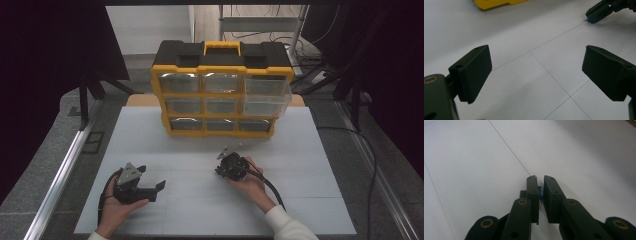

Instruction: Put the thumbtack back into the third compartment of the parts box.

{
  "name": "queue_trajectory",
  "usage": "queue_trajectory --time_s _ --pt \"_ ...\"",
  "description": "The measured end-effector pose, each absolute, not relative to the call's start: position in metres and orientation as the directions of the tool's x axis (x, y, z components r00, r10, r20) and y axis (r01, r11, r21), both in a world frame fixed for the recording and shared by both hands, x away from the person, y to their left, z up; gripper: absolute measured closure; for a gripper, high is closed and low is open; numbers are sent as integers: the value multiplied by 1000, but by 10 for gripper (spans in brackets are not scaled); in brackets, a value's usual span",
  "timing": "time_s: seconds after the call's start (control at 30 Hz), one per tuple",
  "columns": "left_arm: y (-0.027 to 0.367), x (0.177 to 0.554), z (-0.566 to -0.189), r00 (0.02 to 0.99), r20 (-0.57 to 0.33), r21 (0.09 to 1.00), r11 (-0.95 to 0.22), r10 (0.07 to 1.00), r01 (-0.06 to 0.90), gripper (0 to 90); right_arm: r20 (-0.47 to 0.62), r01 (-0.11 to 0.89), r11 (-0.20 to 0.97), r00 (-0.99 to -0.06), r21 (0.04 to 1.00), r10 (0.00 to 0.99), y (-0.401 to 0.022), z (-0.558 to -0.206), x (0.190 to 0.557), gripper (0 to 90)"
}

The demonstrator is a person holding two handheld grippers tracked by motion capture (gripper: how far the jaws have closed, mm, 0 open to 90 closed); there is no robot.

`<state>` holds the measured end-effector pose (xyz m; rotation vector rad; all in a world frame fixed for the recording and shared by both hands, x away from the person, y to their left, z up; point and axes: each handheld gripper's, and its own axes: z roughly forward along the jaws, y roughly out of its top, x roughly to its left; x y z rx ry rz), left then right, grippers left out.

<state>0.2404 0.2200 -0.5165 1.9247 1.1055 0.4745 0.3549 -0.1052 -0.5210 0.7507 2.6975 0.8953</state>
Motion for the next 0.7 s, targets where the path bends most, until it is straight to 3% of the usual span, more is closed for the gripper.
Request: queue_trajectory --time_s 0.37,0.7 --pt "220 241 -517 538 -81 817 -253 839 518 94 58 435 598 -837 673 544 -115 -503 355 828" --pt "220 241 -516 539 -81 818 -253 839 516 94 84 401 513 -841 759 534 -123 -468 346 829"
